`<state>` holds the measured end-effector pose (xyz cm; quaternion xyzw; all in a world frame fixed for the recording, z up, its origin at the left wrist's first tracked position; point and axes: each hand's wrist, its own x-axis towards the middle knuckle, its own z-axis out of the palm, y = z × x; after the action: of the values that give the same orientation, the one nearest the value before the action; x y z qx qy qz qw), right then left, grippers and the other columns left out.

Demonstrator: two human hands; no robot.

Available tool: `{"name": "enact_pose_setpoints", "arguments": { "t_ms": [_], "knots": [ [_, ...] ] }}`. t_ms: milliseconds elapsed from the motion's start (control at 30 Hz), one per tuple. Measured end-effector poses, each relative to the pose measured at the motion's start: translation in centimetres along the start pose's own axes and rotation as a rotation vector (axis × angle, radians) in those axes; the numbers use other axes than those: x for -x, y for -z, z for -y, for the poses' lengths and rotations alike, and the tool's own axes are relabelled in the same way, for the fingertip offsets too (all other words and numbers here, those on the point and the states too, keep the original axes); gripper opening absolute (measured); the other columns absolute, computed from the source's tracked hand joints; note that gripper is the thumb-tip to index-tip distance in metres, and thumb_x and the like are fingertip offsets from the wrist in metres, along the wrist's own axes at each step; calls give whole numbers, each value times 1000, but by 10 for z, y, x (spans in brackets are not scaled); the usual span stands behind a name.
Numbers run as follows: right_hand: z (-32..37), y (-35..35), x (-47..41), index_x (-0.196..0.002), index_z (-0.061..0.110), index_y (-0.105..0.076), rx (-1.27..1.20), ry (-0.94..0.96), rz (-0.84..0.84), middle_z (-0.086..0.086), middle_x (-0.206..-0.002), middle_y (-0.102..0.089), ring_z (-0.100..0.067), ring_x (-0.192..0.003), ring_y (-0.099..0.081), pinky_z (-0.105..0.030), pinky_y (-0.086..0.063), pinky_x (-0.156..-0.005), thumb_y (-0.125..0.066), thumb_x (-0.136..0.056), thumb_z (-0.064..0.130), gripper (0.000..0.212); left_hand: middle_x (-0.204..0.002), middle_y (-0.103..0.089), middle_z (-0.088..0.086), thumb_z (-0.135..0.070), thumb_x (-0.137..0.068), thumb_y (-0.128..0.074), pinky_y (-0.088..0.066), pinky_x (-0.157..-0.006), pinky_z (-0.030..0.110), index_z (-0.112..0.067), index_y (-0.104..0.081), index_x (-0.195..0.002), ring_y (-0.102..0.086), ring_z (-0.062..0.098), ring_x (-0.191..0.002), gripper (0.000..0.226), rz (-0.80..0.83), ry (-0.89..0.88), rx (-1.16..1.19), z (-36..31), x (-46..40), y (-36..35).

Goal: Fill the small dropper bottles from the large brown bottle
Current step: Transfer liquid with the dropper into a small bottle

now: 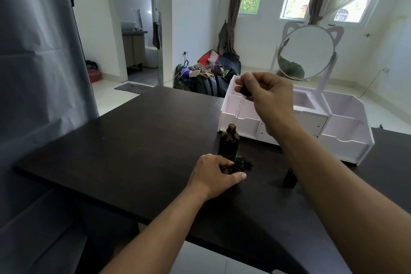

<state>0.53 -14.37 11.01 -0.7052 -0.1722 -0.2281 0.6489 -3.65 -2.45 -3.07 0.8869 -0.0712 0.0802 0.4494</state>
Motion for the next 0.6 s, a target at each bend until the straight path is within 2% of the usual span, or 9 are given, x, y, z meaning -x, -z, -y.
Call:
{"name": "enact_pose_setpoints", "arguments": {
  "t_ms": [133,300,367,467,600],
  "knots": [
    [-15,-4,8,-87,16,-71,40,-57,63,-11,-92,-74,-19,-83,-73,-18,-56,-72,-59,-96,17,15,-93,-68,-7,-48,-73,-79,-46,-69,15,-22,-71,-111,-62,1,-83,46,-7,38,-2,-1,1,0],
    [-37,-9,19,-96,8,-71,90,-144,133,-9,-96,-74,-17,-88,-72,-16,-55,-72,-55,-98,16,18,-84,-70,-6,-47,-73,-79,-56,-74,26,-22,-74,-103,-65,4,-78,39,-1,24,36,-2,4,2],
    [-42,-10,23,-94,10,-71,80,-164,142,-9,-96,-73,-19,-90,-72,-21,-57,-77,-53,-100,15,20,-84,-69,-4,-46,-74,-79,-57,-74,27,-23,-73,-102,-65,6,-78,37,14,28,45,-3,5,3],
    [-50,-10,26,-90,17,-70,127,-151,150,-6,-97,-73,-18,-91,-72,-36,-58,-88,-51,-101,16,22,-87,-70,-4,-46,-74,-79,-57,-76,28,-25,-73,-99,-65,6,-80,33,22,36,61,-4,6,3],
    [-57,-11,29,-89,18,-70,153,-135,159,-6,-95,-74,-17,-90,-72,-45,-57,-90,-51,-101,17,22,-91,-70,-5,-45,-74,-79,-55,-77,25,-25,-72,-101,-65,4,-83,34,30,39,73,-4,5,3]
  ]
}}
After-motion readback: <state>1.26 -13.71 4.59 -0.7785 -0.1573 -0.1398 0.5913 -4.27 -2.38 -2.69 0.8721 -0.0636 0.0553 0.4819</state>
